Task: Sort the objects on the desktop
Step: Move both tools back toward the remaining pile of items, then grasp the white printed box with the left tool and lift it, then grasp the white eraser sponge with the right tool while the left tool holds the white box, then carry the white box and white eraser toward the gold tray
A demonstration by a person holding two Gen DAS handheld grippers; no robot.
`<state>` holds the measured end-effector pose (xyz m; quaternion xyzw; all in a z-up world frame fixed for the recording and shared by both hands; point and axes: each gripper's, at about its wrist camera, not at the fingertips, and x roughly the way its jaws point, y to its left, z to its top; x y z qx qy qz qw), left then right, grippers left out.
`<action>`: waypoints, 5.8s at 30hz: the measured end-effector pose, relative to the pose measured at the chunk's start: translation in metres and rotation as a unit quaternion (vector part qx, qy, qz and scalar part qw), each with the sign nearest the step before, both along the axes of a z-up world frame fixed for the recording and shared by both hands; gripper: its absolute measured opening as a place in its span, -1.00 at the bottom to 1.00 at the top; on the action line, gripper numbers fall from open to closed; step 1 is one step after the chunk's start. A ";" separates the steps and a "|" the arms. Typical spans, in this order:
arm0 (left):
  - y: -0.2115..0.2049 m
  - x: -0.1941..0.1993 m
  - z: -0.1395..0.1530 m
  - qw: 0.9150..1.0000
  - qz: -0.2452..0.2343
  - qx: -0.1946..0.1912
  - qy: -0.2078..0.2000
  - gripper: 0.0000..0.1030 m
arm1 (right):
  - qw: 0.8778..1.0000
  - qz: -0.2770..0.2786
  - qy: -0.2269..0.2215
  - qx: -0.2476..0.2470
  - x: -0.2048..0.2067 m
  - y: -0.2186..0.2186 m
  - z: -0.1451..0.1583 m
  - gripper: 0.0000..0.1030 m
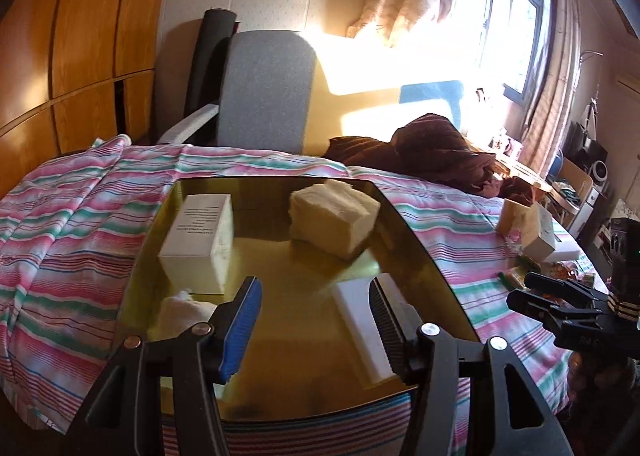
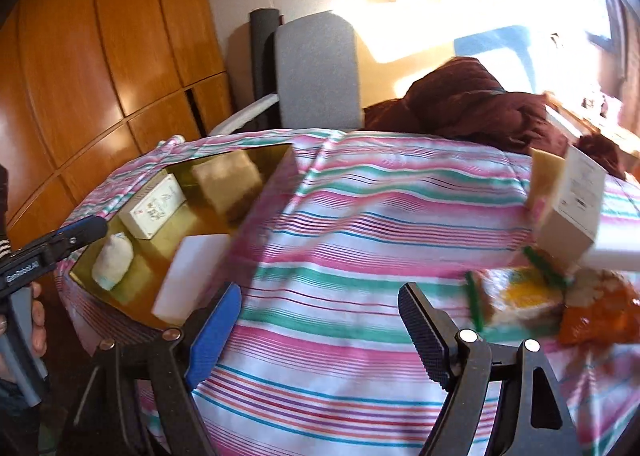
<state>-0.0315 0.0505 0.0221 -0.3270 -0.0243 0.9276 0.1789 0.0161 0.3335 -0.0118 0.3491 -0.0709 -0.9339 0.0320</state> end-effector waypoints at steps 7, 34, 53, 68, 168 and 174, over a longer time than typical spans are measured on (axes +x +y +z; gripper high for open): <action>0.087 0.010 0.002 0.995 -0.099 -0.017 -0.005 0.11 | 0.990 -0.137 -0.002 0.014 0.043 0.090 -0.018 0.59; 0.387 -0.029 0.001 0.943 -0.316 -0.106 0.001 0.25 | 0.981 -0.180 0.055 -0.054 0.065 0.154 -0.059 0.78; 0.387 -0.037 -0.007 0.950 -0.297 -0.100 0.014 0.05 | 0.982 -0.172 0.056 -0.058 0.066 0.156 -0.061 0.85; 0.250 0.005 -0.036 0.975 -0.202 -0.080 -0.035 0.05 | 0.983 -0.176 0.037 -0.027 0.062 0.149 -0.061 0.85; 0.214 0.024 -0.090 0.977 -0.211 -0.017 -0.029 0.11 | 0.993 -0.090 -0.042 0.058 0.053 0.085 -0.039 0.24; 0.215 0.025 -0.090 0.977 -0.210 -0.023 -0.027 0.11 | 0.994 -0.088 -0.044 0.045 0.065 0.081 -0.049 0.23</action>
